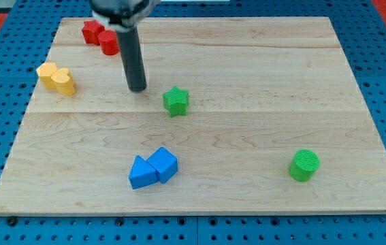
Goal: Slide the green star into the green circle
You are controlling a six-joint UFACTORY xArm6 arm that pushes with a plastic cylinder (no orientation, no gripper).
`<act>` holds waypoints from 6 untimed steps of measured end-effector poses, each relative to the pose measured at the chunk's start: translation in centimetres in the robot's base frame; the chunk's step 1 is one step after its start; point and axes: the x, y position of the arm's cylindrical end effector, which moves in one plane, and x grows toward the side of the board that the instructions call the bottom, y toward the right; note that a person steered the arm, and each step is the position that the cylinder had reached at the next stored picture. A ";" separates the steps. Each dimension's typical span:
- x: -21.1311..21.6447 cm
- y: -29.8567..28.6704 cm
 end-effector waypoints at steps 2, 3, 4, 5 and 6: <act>2.4 13.7; -0.2 11.2; -1.0 18.0; 2.6 22.6; 7.4 22.6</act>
